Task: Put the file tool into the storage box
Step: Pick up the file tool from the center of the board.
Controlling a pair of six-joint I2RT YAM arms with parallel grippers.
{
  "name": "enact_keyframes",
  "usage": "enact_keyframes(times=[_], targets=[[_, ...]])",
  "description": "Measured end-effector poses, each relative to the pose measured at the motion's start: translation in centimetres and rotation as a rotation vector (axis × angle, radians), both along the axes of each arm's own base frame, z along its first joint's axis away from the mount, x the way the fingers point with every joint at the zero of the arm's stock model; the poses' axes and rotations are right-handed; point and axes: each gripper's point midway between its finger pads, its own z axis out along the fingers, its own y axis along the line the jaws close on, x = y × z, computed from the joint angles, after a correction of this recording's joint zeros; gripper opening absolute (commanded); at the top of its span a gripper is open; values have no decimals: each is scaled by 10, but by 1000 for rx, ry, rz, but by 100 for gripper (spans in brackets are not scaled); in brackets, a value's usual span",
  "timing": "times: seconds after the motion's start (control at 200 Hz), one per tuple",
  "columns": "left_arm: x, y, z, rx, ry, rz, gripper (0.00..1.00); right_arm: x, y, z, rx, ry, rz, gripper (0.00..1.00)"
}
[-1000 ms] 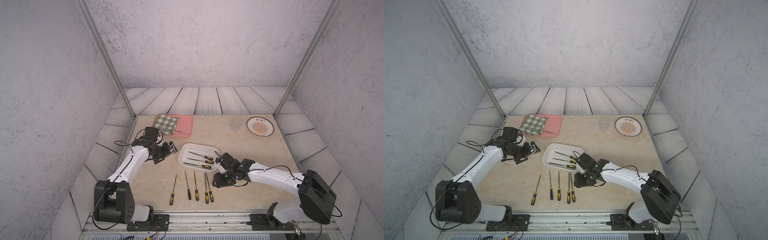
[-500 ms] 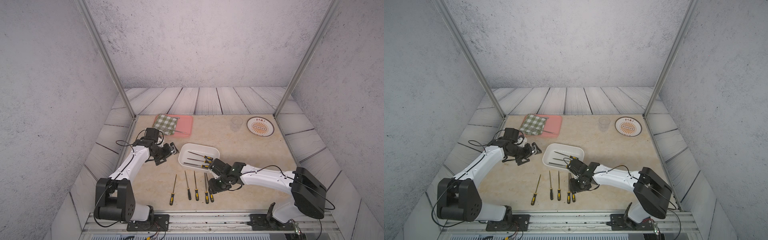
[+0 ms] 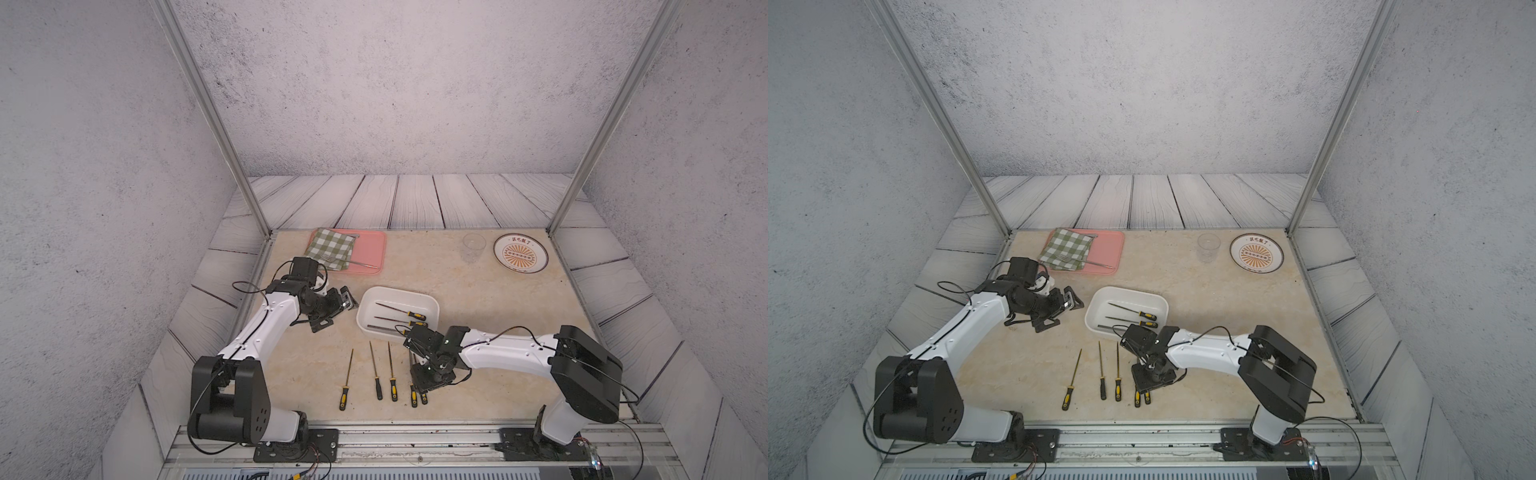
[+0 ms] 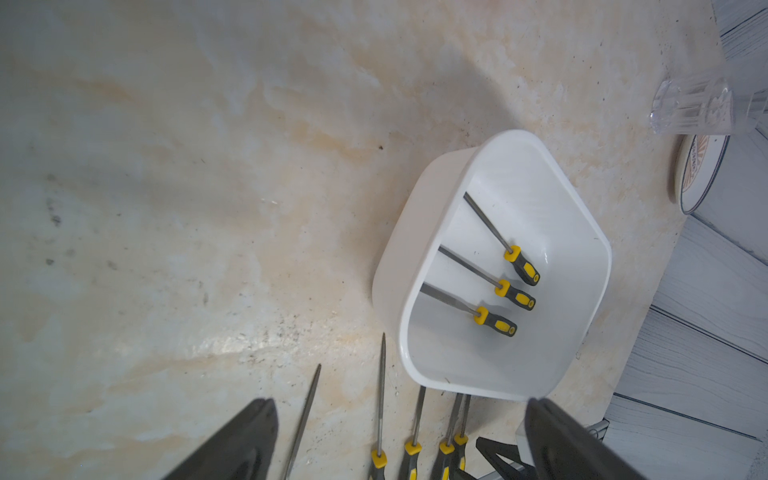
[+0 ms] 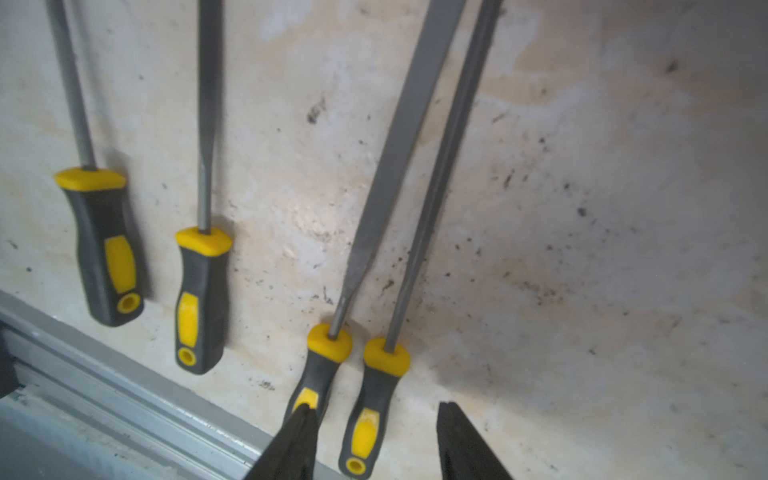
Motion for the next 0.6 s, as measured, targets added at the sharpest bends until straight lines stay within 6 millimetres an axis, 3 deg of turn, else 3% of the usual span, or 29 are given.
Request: enact_keyframes(times=[0.255,0.601], targets=[[-2,-4,3,-6,-4,-4,98,0,-19,-12,-103,-4,-6,48],[-3,-6,3,-8,-5,-7,99,2,-23,-12,-120,-19,11,48]])
